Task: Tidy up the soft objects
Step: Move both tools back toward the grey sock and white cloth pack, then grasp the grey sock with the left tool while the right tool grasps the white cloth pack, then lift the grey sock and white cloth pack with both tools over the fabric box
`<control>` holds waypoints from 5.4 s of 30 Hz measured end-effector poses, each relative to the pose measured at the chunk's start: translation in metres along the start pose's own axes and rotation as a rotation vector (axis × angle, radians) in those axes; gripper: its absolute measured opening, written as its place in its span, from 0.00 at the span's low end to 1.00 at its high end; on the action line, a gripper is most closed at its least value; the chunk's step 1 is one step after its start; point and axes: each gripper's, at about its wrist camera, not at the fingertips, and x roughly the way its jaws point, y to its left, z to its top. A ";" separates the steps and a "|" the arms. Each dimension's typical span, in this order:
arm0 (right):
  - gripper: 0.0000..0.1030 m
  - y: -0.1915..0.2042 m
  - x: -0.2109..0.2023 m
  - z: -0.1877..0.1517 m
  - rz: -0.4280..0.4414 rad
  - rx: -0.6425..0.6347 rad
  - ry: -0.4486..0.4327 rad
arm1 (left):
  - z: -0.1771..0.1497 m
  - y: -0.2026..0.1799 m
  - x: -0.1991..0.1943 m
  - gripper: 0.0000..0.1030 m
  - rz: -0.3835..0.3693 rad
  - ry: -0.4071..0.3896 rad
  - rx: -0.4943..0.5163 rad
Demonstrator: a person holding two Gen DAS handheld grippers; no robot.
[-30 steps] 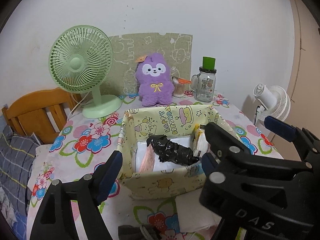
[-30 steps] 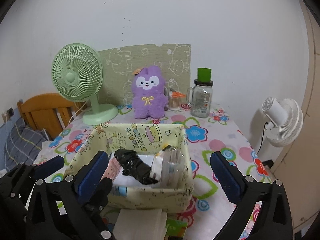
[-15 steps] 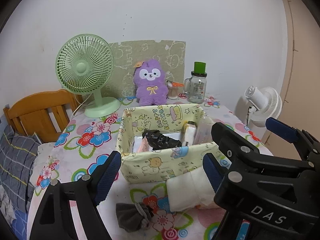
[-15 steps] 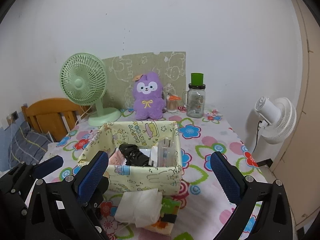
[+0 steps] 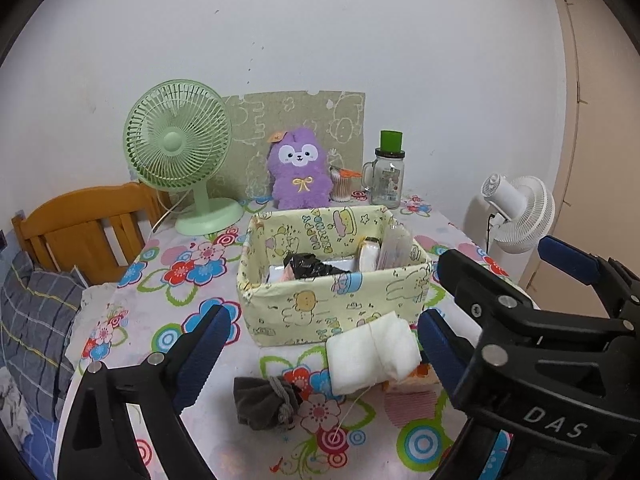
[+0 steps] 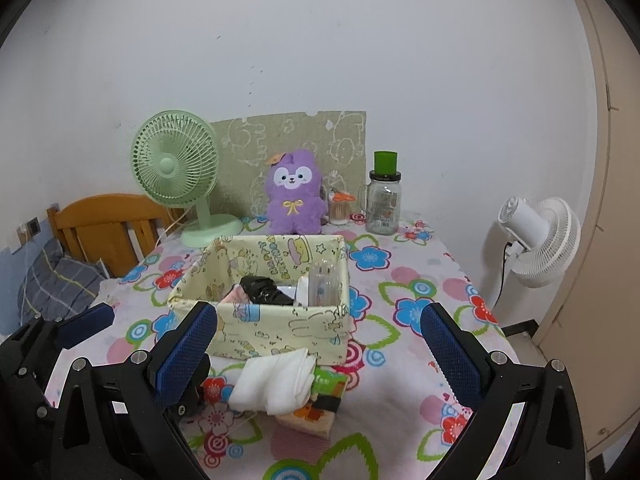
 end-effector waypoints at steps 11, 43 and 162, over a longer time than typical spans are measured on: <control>1.00 0.006 -0.011 -0.022 0.019 -0.010 0.015 | -0.022 0.001 -0.008 0.93 0.001 0.011 0.020; 1.00 0.030 0.048 -0.062 0.058 -0.052 0.153 | -0.061 0.032 0.052 0.93 0.010 0.164 0.018; 0.14 0.013 0.072 0.045 0.033 -0.050 0.059 | 0.046 0.017 0.081 0.55 0.025 0.065 -0.002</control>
